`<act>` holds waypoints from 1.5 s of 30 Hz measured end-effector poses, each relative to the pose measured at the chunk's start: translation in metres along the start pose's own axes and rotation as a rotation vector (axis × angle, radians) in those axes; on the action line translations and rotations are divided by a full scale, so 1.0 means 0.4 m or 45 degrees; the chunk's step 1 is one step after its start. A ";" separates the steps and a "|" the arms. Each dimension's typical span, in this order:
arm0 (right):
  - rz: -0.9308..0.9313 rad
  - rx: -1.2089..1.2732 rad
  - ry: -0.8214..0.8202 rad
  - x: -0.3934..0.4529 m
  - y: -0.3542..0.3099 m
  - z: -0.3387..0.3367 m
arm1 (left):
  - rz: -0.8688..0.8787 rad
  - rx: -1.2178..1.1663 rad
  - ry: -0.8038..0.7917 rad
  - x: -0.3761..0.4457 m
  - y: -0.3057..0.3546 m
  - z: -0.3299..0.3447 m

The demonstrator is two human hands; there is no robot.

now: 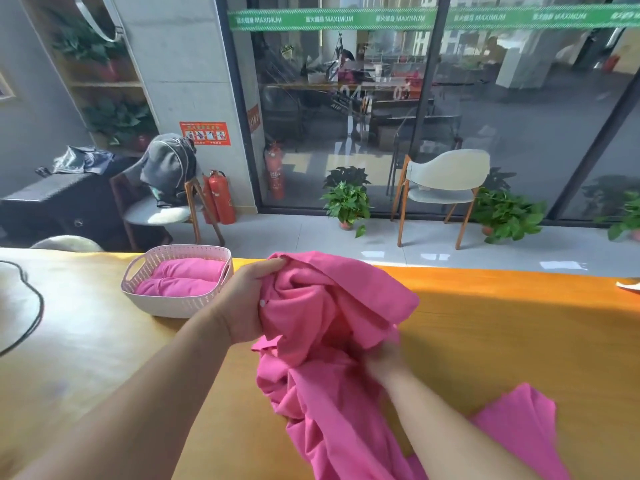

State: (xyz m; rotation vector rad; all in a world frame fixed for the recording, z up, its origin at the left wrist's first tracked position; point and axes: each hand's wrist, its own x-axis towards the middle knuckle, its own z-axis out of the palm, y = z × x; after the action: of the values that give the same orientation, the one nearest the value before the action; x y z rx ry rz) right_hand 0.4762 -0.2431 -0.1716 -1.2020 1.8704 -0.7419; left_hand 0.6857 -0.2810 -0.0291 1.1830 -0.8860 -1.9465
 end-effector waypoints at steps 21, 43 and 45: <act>0.085 -1.140 -0.525 -0.010 -0.015 -0.458 | -0.174 1.505 0.602 0.108 -0.253 -0.129; -0.196 -1.104 0.387 -0.146 -0.005 -0.317 | 0.620 1.601 0.956 0.023 -0.298 0.054; 0.084 -1.181 0.066 -0.186 0.028 -0.309 | 0.428 1.675 0.696 -0.016 -0.348 0.092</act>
State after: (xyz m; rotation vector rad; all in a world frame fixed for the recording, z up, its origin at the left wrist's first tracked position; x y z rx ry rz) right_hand 0.3852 -0.1627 -0.0932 -1.6459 2.3645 0.2003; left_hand 0.6262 -0.1943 -0.1275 1.9153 -1.9416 -0.5261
